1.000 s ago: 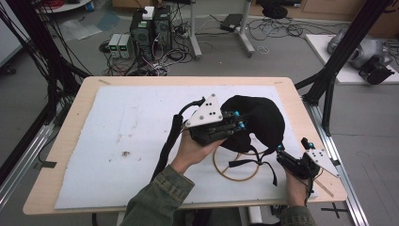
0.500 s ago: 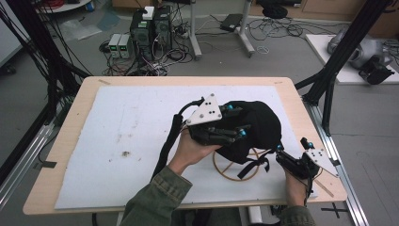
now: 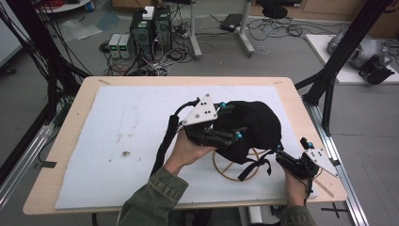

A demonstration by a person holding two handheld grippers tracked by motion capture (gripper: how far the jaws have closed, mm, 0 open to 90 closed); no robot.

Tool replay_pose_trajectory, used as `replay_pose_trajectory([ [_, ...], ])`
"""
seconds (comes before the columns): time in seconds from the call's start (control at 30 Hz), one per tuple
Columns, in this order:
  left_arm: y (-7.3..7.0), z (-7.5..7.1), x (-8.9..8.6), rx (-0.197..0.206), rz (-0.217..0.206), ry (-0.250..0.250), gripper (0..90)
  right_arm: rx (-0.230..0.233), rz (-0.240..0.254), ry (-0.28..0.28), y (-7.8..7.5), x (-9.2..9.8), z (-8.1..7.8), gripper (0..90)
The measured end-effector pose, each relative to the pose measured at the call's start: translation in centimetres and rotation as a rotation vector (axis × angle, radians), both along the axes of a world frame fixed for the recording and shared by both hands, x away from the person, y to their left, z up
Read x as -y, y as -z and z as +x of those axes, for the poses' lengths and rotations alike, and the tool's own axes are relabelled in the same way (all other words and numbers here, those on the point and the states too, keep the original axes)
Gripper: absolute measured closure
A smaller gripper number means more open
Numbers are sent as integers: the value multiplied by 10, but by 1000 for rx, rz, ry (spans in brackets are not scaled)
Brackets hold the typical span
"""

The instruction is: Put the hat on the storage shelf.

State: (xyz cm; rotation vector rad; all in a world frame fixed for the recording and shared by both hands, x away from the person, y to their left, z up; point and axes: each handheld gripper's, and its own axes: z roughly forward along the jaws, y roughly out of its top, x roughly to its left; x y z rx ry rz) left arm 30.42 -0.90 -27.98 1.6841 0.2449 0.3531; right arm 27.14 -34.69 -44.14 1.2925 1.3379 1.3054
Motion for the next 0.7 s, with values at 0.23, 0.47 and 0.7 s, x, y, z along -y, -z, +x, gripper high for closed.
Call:
replay_pose_trajectory([
  [0.23, 1, -3, -16, 0, -3, -23, 283, -1, -5, -2, 0, -1, 0, 79],
  [0.47, 5, -6, -34, 1, -1, -65, 280, -3, -9, -6, 0, -3, 1, 79],
  [0.7, 10, -9, -61, -11, -8, -118, 276, -3, -13, -6, 1, -2, 1, 79],
])
